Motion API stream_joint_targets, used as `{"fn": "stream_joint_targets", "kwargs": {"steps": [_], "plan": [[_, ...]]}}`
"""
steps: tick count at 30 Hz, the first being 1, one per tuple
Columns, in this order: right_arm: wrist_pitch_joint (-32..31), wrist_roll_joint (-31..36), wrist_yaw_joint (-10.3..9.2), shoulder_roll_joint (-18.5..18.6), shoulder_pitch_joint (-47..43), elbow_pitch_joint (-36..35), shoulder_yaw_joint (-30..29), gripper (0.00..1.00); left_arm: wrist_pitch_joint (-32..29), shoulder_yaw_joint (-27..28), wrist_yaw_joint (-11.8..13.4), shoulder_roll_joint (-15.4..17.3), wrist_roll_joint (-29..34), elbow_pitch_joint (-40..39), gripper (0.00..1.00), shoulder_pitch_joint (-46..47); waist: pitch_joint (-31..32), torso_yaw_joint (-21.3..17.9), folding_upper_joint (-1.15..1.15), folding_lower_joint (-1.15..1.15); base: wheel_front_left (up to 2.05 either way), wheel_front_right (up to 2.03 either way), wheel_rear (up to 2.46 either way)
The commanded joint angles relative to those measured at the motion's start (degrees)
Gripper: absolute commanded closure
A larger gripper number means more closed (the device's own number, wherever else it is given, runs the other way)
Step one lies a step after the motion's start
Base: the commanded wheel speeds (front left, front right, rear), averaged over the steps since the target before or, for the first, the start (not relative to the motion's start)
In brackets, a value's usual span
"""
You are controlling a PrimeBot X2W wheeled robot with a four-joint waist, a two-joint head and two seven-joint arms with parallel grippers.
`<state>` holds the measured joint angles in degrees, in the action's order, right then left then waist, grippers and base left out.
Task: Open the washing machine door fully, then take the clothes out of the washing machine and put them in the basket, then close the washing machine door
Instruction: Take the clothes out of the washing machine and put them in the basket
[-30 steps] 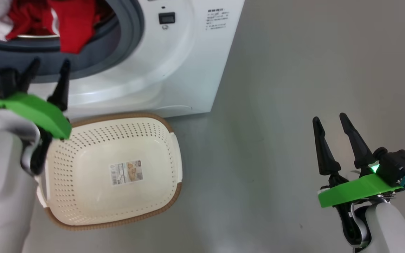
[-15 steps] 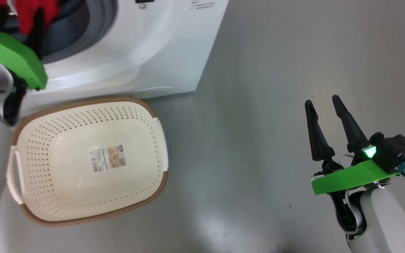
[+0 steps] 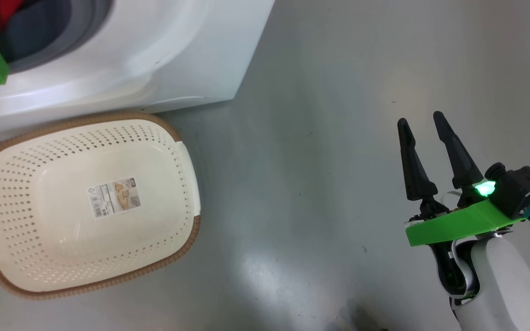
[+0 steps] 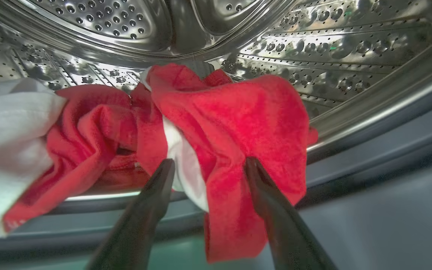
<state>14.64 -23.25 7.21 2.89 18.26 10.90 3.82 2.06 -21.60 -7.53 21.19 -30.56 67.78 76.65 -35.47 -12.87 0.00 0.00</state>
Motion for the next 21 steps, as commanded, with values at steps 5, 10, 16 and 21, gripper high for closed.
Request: {"fn": "stream_joint_targets", "kwargs": {"steps": [5,10,16,21], "plan": [[0.4,-0.8,0.28,0.0,-0.1,-1.6,1.5,0.0,-0.6,-0.8,0.0,4.0,-1.9,0.2,0.0,1.8,-1.0,-1.2,0.0,0.0,0.0,0.0,0.0],[0.4,-1.1,0.28,0.0,0.0,-1.7,1.5,0.0,-0.7,-2.2,0.0,4.5,-3.6,0.3,0.0,2.2,-1.2,-1.6,0.0,0.0,0.0,0.0,0.0],[0.4,-1.0,0.28,0.0,-0.1,-1.8,1.2,0.0,-0.3,-4.4,0.0,4.3,-5.5,0.0,1.0,1.5,-0.7,-1.7,0.0,0.0,0.0,0.0,0.0],[0.4,-0.8,0.28,0.0,-0.3,-1.5,0.8,0.0,2.1,-5.6,0.0,4.1,-7.2,-0.2,1.0,0.5,0.4,-1.4,0.0,0.0,0.0,0.0,0.0]]}}
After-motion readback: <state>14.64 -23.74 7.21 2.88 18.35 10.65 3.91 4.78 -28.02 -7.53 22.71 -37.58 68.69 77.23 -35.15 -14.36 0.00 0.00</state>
